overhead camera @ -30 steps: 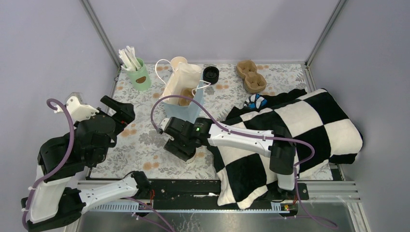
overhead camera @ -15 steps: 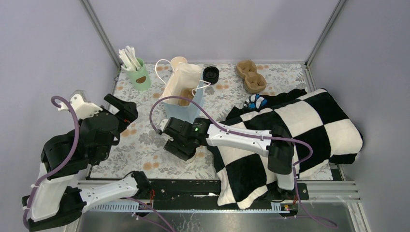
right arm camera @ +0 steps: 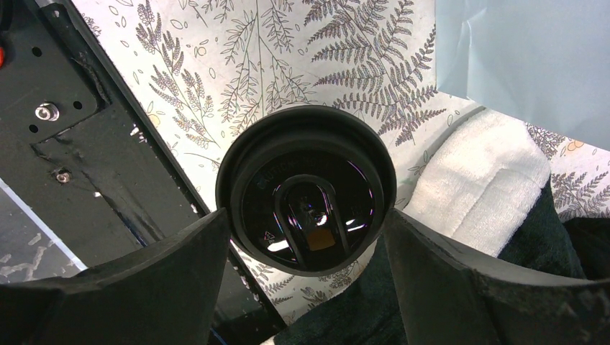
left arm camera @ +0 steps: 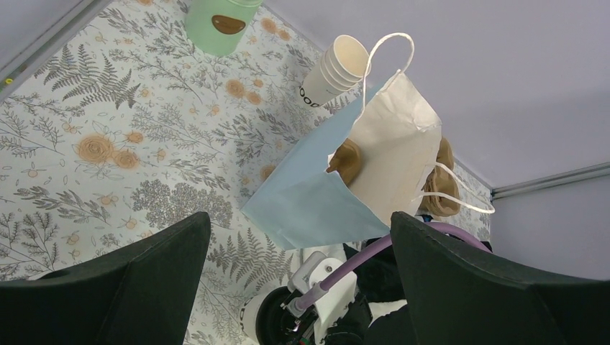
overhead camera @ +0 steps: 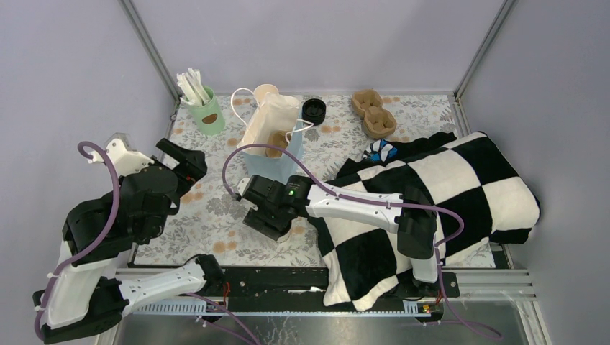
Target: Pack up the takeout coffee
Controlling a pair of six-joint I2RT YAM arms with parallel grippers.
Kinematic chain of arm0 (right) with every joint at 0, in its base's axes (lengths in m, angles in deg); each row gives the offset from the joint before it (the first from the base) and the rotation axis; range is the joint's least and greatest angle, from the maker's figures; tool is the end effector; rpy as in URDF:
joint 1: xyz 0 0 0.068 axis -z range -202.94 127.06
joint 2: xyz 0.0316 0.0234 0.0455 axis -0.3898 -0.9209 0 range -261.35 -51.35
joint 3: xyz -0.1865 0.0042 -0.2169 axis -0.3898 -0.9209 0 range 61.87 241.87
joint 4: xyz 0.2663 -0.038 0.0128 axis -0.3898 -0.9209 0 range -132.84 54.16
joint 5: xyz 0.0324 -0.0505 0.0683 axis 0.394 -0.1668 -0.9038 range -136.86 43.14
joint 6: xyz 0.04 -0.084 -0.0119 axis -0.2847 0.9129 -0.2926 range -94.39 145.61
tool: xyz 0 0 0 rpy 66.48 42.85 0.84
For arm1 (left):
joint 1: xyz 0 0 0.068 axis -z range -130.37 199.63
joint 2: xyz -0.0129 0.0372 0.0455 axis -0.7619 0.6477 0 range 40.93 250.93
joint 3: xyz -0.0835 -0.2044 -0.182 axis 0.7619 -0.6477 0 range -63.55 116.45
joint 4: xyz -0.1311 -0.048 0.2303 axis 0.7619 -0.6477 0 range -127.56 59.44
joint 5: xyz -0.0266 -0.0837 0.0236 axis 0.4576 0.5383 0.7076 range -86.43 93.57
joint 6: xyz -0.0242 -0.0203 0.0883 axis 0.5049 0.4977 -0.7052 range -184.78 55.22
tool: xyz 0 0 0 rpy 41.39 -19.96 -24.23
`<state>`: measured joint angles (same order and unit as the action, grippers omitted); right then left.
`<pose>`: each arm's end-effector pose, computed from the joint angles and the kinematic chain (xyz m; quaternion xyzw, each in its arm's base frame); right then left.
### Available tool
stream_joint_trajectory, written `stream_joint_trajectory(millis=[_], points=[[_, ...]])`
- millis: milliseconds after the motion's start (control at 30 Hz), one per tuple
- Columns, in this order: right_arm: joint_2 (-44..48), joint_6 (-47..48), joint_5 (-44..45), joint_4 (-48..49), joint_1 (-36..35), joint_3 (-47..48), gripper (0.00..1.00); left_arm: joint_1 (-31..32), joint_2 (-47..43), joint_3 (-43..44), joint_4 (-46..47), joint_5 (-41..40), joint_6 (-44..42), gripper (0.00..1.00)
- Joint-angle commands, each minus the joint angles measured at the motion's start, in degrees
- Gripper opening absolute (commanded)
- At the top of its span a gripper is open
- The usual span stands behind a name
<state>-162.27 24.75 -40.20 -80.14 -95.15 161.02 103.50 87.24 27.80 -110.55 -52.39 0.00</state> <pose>0.1523 0.4422 0.2490 -0.5431 0.7856 0.1288 0.2672 0.0944 -0.0104 0.4666 -0.2903 0.7590 -0.1388 0.5661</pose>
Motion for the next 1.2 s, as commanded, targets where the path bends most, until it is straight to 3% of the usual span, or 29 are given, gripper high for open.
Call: stream_joint_trajectory(millis=[0,300,667,1167], points=[[-0.73,0.67,1.72,1.12,-0.31,0.76,0.85,0.01,1.02,-0.23,1.91,-0.24,-0.76,0.99],[-1.62,2.18,1.54,1.49,-0.3,0.73,0.85,0.08,0.9,-0.18,2.05,-0.04,-1.05,0.99],[0.35,1.94,2.53,1.52,-0.31,0.85,0.75,0.01,1.06,-0.46,2.33,0.84,-0.83,0.99],[19.19,-0.88,8.67,9.38,-0.31,-8.59,0.69,0.02,2.71,-6.32,5.81,9.17,3.85,0.99]])
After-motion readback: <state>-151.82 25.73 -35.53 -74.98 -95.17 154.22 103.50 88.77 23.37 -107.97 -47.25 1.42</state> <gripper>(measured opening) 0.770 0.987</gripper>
